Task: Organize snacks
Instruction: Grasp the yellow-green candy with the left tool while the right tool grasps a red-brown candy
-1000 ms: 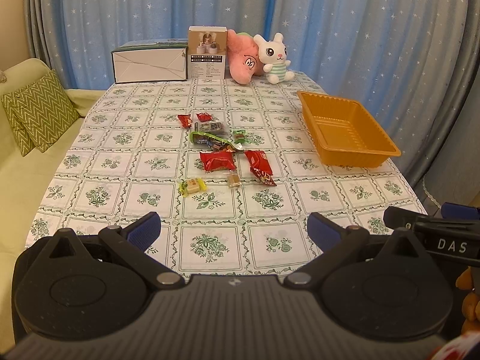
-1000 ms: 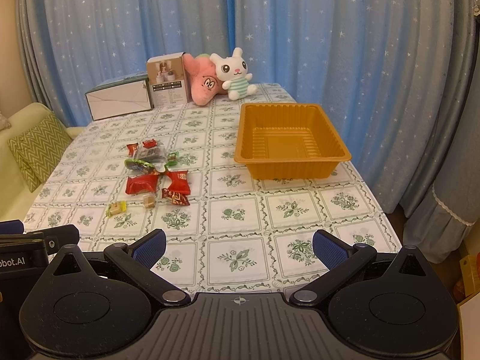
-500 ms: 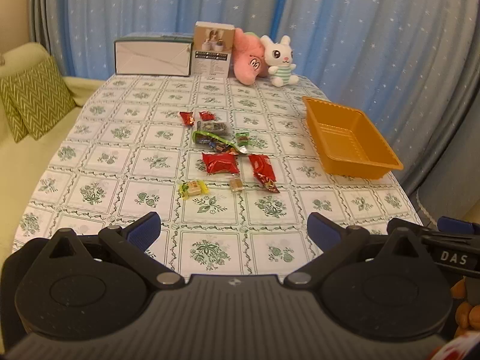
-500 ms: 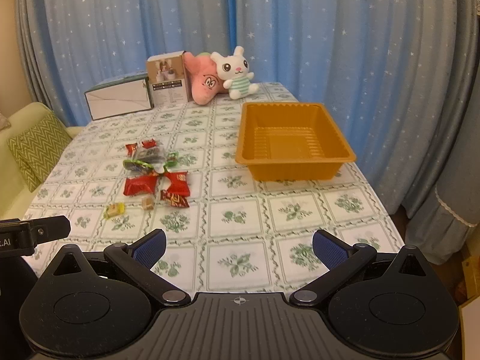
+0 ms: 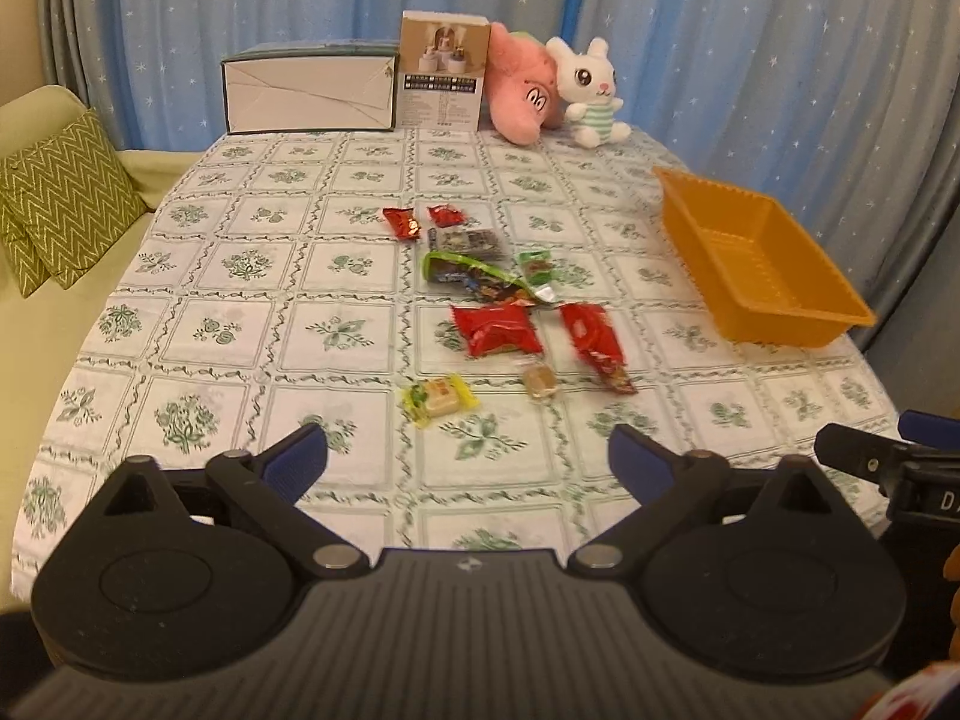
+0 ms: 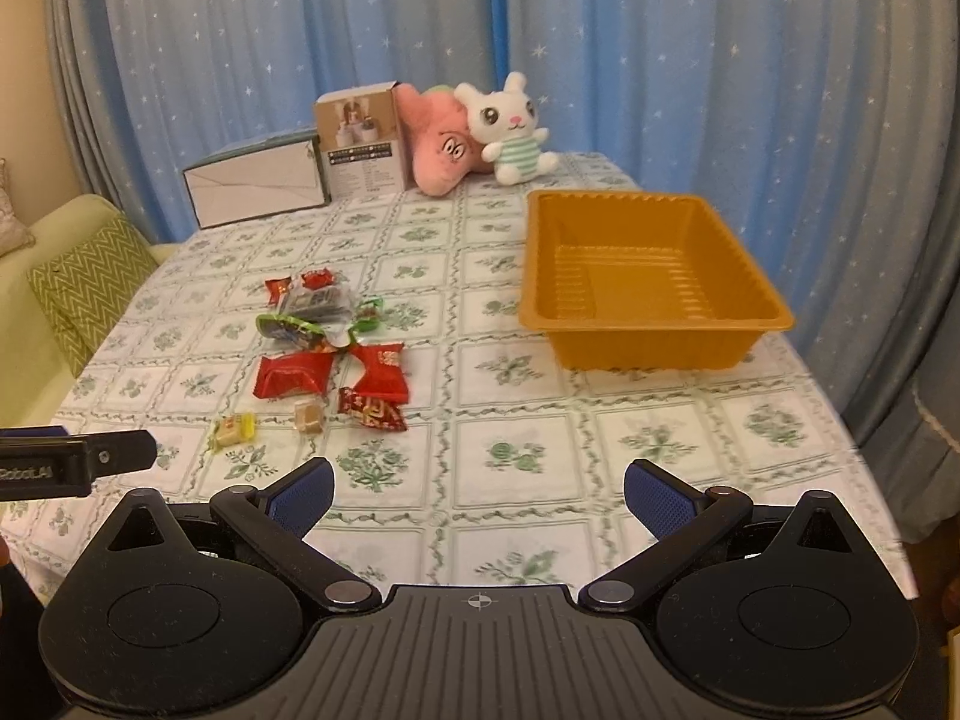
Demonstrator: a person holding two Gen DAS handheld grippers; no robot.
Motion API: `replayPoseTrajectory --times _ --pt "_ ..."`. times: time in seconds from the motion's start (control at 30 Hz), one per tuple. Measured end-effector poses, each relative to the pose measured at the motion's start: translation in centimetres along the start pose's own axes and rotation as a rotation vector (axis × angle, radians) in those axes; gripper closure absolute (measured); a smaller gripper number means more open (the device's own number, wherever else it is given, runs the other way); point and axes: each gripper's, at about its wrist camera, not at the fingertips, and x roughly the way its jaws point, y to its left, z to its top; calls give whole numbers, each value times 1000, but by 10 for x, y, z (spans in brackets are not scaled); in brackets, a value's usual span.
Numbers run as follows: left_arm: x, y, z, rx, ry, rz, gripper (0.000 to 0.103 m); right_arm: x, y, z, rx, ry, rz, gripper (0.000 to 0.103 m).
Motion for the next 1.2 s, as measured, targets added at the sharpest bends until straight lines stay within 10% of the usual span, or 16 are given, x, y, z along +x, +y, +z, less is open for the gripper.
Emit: replayPoseTrajectory --times 0.53,0.73,1.2 --pt "105 17 19 357 100 -96 38 87 9 5 28 47 66 12" --pt "133 20 20 433 142 -121 66 108 10 6 27 66 73 13" --pt "125 14 19 266 124 -117 84 132 22 14 -28 54 124 13"
